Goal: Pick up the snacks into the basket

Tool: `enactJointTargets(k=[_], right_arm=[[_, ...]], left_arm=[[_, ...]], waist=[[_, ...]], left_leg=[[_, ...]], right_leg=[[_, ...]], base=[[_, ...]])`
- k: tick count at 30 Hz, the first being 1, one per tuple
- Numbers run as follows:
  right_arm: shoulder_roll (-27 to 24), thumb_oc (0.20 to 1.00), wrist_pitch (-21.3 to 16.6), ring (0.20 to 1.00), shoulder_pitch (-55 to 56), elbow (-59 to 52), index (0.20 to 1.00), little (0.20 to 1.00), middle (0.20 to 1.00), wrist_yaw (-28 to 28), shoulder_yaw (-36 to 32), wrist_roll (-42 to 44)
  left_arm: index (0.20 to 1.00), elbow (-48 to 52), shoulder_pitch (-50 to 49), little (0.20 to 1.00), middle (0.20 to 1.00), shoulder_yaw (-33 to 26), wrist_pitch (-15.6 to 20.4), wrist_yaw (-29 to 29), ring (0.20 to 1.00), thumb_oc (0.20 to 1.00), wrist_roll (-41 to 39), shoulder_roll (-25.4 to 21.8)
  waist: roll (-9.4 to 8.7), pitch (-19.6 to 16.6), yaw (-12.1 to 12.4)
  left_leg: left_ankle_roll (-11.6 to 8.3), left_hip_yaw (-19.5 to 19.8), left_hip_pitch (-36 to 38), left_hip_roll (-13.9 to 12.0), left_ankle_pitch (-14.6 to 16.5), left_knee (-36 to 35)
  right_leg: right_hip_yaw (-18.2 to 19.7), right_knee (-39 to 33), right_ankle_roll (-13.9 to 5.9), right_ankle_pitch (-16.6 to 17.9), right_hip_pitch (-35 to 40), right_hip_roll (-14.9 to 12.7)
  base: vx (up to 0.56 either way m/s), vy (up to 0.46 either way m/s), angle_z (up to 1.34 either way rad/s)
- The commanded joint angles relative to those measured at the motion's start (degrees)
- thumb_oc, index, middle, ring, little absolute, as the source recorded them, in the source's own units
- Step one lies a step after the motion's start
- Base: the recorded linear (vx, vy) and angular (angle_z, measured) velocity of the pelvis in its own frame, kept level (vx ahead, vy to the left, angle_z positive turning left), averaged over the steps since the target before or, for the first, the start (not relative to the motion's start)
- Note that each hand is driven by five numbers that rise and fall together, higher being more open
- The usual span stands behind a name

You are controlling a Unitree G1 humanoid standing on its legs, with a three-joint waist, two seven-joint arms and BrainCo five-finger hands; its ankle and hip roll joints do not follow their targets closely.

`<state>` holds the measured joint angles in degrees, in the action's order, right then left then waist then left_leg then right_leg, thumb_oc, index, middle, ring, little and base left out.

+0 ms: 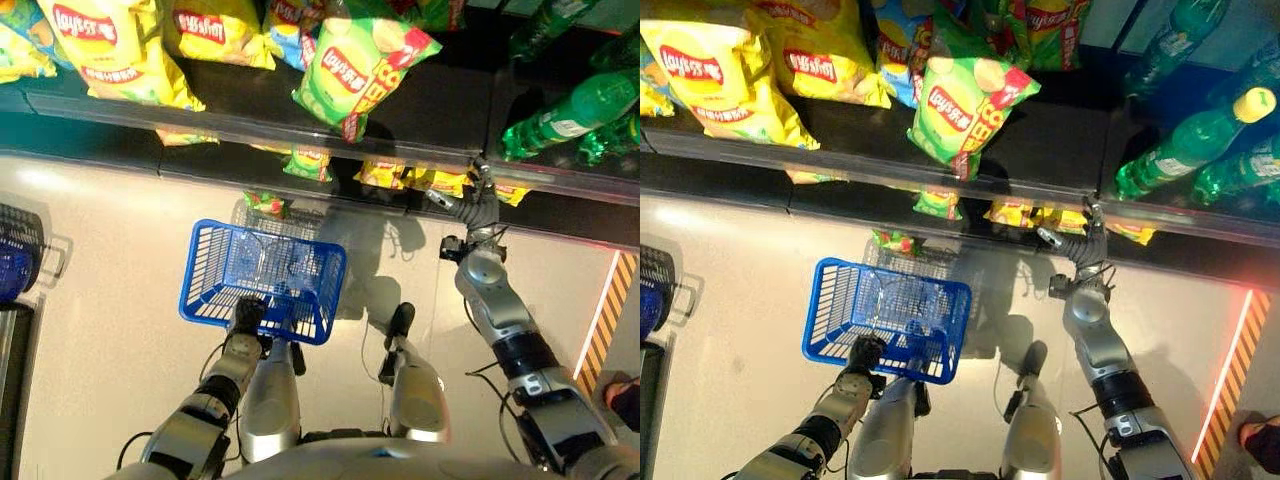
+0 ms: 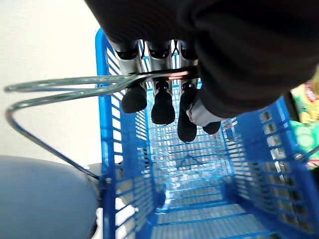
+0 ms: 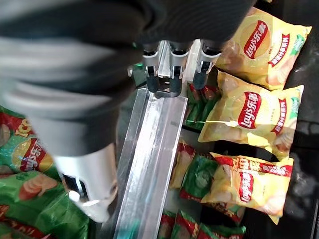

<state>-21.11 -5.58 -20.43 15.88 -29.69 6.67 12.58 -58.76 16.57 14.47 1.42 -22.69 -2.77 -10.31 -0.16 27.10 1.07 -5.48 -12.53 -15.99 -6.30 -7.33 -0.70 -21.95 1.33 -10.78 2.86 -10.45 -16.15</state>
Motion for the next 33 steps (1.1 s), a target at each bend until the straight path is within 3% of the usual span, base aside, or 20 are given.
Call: enactJointTargets(k=[1, 17, 27, 33], right_arm=[[-0.53, 1.000, -2.86, 1.000, -0.36, -6.23, 1.000, 1.000, 1.000, -1.88, -3.69, 0.10], [3.12, 1.000, -4.68, 1.000, 10.56, -11.49, 1.000, 1.000, 1.000, 0.83, -4.15, 2.89], [3.61, 1.000, -4.32, 1.000, 18.61, -13.81, 1.000, 1.000, 1.000, 4.34, -3.68, 3.50], [3.03, 1.000, -5.63, 1.000, 22.35, -21.05, 1.000, 1.000, 1.000, 5.00, -5.54, 2.40]], left_arm=[[0.200, -2.52, -3.94, 0.200, 0.200, -0.59, -1.85, -0.84, 0.200, 0.200, 0.50, 0.19], [0.200, -2.94, -4.35, 0.200, 0.200, -2.11, -2.61, -1.23, 0.200, 0.200, 1.40, -0.46], [0.200, -4.00, -4.45, 0.200, 0.200, -3.18, -2.74, -0.66, 0.200, 0.200, 2.33, -0.88], [0.200, -5.20, -4.36, 0.200, 0.200, -4.73, -2.87, -1.36, 0.200, 0.200, 2.46, -1.09]], waist=[[-2.47, 0.55, 0.92], [-3.44, 0.66, -0.26], [-3.90, -0.01, -2.06], [-4.54, -0.36, -3.62]], left_leg=[[1.59, 1.78, -0.77, 1.33, 1.05, -0.29], [1.52, 0.65, 2.64, 1.54, 1.16, -2.35], [1.10, -0.60, 2.81, 1.09, 0.37, -3.88], [0.93, -1.82, 2.43, 0.92, 0.02, -4.30]], right_leg=[[2.30, 4.26, 0.18, 3.66, -4.31, -1.68], [3.39, 2.19, 0.05, 4.07, -2.25, -1.28], [4.71, -0.99, -0.29, 6.41, -2.95, -0.10], [5.66, -2.64, -0.61, 7.79, -3.75, 0.61]], base=[[0.04, 0.018, 0.06], [-0.01, -0.001, 0.00], [-0.05, -0.004, -0.09], [-0.03, -0.005, -0.17]])
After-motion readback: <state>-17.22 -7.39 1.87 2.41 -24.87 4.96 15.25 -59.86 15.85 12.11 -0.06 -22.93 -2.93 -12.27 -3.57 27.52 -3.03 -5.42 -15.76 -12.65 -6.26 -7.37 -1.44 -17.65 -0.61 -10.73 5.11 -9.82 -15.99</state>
